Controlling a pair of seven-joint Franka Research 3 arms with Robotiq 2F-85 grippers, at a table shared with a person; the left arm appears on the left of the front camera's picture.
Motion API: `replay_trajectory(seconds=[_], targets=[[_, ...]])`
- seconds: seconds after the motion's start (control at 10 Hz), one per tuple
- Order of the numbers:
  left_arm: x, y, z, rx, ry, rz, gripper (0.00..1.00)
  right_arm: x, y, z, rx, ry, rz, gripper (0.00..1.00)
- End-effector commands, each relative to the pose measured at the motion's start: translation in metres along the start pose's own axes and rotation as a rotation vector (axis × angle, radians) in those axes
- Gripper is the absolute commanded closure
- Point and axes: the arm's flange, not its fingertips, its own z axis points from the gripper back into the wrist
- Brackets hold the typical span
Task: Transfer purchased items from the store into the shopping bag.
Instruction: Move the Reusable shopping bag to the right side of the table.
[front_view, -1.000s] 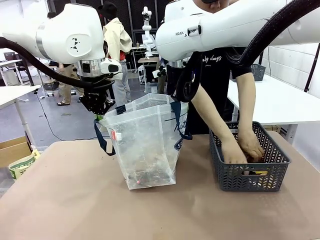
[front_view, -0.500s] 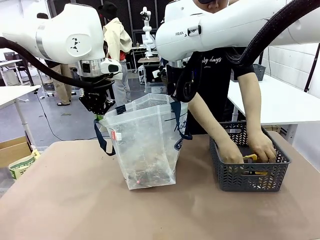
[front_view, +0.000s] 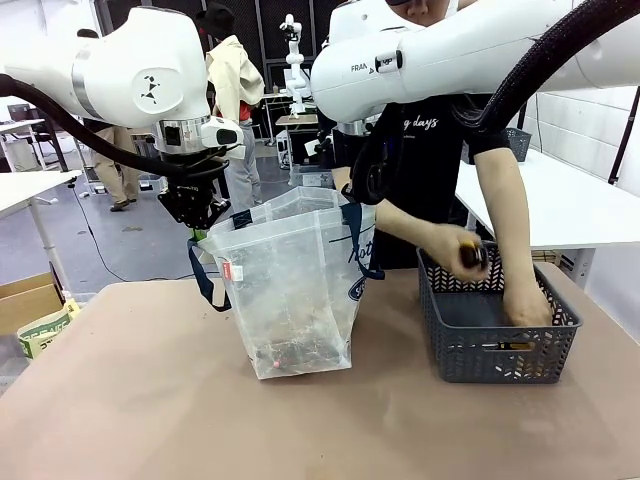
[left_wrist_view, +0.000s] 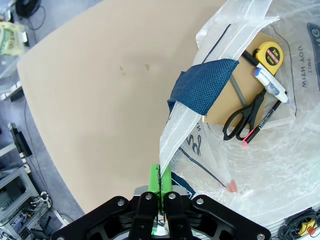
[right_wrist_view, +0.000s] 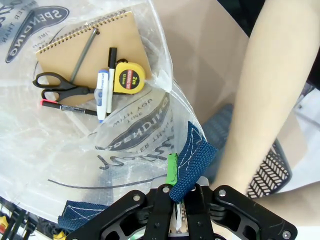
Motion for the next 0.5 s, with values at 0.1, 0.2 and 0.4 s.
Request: replay_trajectory(seconds=[0.1, 0.2, 0.4], targets=[[-0.0011, 0.0004, 0.0003, 0.006, 0.0, 0.0, 1.0, -0.0007, -0.0011, -0.0002, -0.002, 0.001, -0.007, 1.0], [-0.0011, 0.0004, 0.0003, 0.006, 0.0, 0.0, 1.0, -0.0007, -0.0011, -0.0002, -0.002, 0.001, -0.007, 1.0], [-0.0011, 0.0004, 0.0003, 0.006, 0.0, 0.0, 1.0, -0.0007, -0.0011, -0.0002, -0.002, 0.001, -0.007, 1.0]])
